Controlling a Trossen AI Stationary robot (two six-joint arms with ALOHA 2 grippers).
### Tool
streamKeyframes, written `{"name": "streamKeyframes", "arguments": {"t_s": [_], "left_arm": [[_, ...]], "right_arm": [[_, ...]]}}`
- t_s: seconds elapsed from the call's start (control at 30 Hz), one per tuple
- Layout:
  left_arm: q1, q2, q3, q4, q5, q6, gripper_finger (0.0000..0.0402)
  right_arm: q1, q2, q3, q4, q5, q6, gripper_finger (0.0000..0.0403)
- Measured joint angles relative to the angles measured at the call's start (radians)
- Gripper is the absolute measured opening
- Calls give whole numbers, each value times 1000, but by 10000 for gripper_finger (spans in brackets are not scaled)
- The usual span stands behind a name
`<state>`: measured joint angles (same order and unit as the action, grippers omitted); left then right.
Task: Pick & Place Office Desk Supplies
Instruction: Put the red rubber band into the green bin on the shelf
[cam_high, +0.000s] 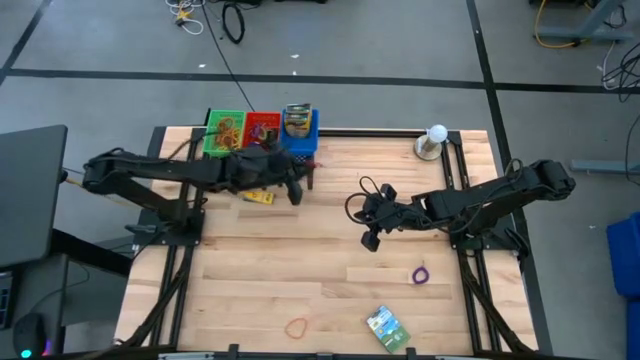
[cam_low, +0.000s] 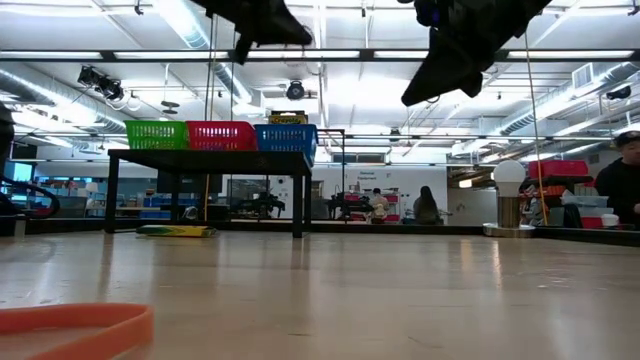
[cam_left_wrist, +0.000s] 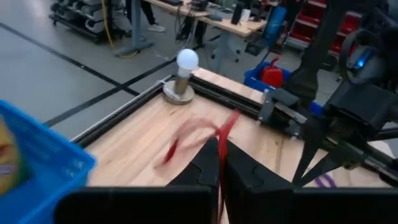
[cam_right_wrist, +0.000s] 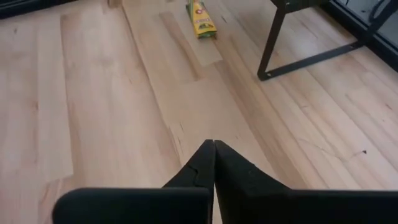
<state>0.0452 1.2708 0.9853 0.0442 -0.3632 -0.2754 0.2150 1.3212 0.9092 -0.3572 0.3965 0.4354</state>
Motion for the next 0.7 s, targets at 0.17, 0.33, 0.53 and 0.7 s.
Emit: {"name": "streamKeyframes", "arguments": {"t_s": [0.17, 0.33, 0.53, 0.7], "left_arm": [[57, -94, -1, -57, -38, -2, 6], [121, -202, 1, -180, -139, -7, 6], [235, -302, 0, -412, -264, -95, 5], [360, -327, -7, -568, -292, -196, 5]], "right_arm": [[0, 0, 0, 9, 0, -3, 7], [0, 1, 0, 18, 1, -6, 4], [0, 1, 0, 24, 1, -7, 5], [0, 1, 0, 30, 3, -10, 3]]}}
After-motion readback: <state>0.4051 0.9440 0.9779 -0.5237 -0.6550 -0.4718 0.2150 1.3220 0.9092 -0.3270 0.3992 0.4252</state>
